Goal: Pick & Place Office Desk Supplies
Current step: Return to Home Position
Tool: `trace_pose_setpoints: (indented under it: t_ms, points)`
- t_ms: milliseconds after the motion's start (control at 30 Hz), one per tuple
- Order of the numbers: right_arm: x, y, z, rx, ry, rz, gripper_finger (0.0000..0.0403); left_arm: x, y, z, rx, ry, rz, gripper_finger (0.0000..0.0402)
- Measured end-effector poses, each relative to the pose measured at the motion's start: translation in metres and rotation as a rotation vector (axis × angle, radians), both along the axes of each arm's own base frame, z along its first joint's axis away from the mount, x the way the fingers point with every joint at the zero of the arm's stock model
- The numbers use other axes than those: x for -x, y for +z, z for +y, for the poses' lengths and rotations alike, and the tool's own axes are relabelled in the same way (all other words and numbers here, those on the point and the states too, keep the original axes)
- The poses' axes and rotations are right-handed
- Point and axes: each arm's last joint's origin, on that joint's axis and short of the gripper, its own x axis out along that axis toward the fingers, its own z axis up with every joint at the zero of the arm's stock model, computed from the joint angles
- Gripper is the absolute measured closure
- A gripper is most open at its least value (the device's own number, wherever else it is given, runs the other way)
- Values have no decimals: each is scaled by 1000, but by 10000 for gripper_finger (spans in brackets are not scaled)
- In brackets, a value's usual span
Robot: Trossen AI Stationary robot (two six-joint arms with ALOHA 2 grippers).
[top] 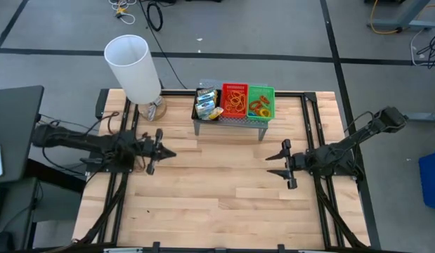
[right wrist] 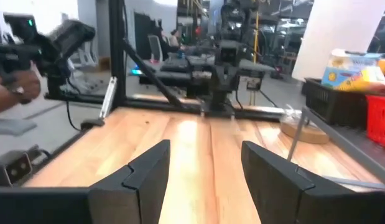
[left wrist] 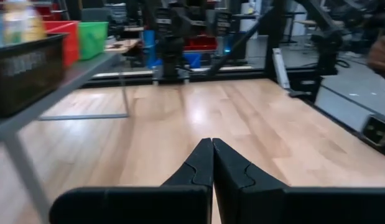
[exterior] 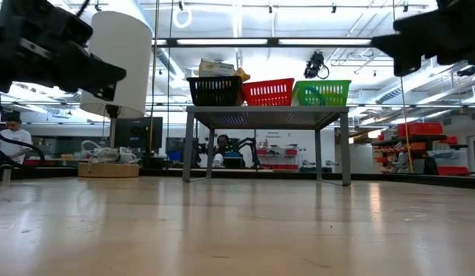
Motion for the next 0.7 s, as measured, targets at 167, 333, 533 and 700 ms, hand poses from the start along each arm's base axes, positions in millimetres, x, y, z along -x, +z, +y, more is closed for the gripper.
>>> trace_pose_setpoints:
  t_ms: [167, 333, 533, 700]
  points:
    - [3, -2, -2, 17, -6, 32, 195, 0, 0, 17, 5, 13, -4, 400]
    - [12, 6, -4, 11, 82, -23, 195, 2, 0, 29, 18, 38, -2, 400]
    - [28, -4, -13, 52, 95, -97, 195, 4, 1, 35, 44, 38, -6, 400]
    - [34, -3, -18, 59, 119, -114, 212, 4, 4, 35, 44, 25, -44, 400]
